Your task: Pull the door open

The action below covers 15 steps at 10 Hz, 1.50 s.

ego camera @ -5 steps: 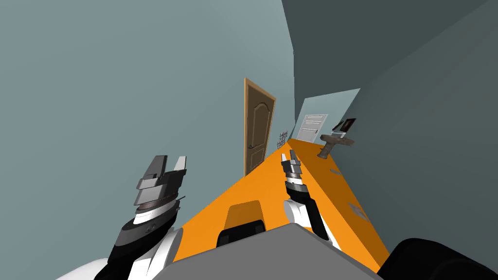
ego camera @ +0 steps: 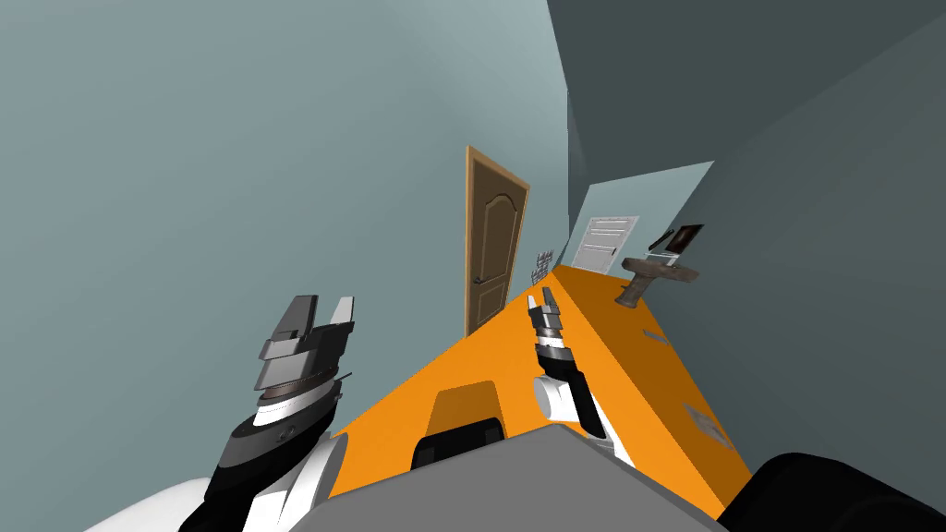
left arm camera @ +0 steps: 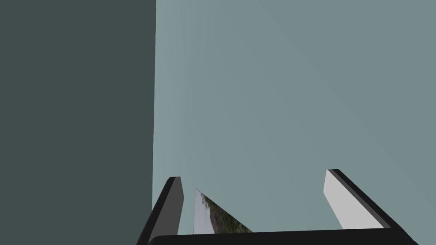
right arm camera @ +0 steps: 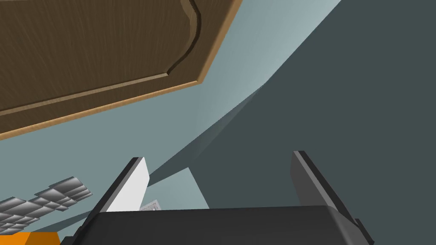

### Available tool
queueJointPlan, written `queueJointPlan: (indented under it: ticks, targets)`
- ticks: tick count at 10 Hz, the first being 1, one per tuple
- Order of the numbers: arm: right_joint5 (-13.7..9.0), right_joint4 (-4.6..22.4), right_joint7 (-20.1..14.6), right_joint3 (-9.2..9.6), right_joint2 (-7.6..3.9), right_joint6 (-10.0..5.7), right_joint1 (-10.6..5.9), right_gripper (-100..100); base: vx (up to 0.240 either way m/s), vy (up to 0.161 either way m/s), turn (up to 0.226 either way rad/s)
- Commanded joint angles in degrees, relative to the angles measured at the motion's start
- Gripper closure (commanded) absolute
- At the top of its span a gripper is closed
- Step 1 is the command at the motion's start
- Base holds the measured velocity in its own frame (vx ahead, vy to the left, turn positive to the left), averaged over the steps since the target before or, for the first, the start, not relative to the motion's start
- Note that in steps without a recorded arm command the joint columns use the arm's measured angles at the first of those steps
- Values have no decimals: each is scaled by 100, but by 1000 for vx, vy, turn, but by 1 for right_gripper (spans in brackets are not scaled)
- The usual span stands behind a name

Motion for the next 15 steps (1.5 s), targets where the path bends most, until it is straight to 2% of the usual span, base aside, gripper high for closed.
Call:
queueJointPlan:
  ticks: [1,6,7,8,9,11,12,13,14,15]
  targets:
    - [9,242,-26,-21,-59,-39,-110,-100,69,-81,101]
    - [66,1163,-99,-78,-239,-198,-567,-100,63,-87,127]
    - [66,1227,-99,-78,-239,-198,-567,-100,49,-82,36]
    - [80,1402,-116,-91,-278,-236,-676,-100,34,-69,74]
    - [80,1461,-116,-91,-278,-236,-676,-100,26,-46,60]
    - [108,1832,-152,-119,-355,-313,-897,-100,42,-60,126]
    - [108,1939,-152,-119,-355,-313,-897,-100,49,-74,59]
    - [123,2107,-171,-133,-393,-355,-1017,-100,40,-76,114]
    - [123,2198,-171,-133,-393,-355,-1017,-100,27,-58,55]
    - [138,2397,-190,-148,-432,-396,-1137,-100,44,-64,92]
